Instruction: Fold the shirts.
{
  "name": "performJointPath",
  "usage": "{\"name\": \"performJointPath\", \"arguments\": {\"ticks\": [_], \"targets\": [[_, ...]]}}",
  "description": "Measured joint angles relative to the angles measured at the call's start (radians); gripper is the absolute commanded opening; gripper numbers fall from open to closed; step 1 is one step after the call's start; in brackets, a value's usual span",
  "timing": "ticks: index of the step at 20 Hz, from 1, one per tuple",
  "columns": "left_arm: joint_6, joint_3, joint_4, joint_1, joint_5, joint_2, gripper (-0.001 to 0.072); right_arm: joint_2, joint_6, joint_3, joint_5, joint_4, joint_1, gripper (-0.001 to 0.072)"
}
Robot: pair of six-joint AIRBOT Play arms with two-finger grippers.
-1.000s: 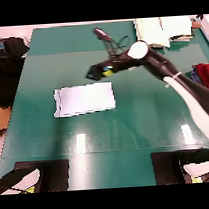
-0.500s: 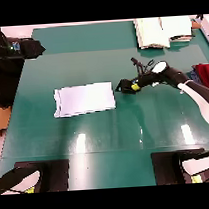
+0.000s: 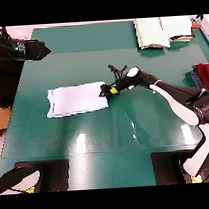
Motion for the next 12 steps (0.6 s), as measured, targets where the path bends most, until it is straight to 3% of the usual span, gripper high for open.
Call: {"name": "performJointPath", "arguments": {"ticks": [6, 12], "targets": [[0.005, 0.0, -0.019, -0.07, 0.008, 0.0, 0.0024, 0.076, -0.024, 0.118, 0.019, -0.105, -0.093, 0.0016], [0.005, 0.0, -0.011, -0.223, 0.064, 0.0, 0.0024, 0.291, -0.016, 0.093, 0.079, -0.269, -0.414, 0.0016]]}}
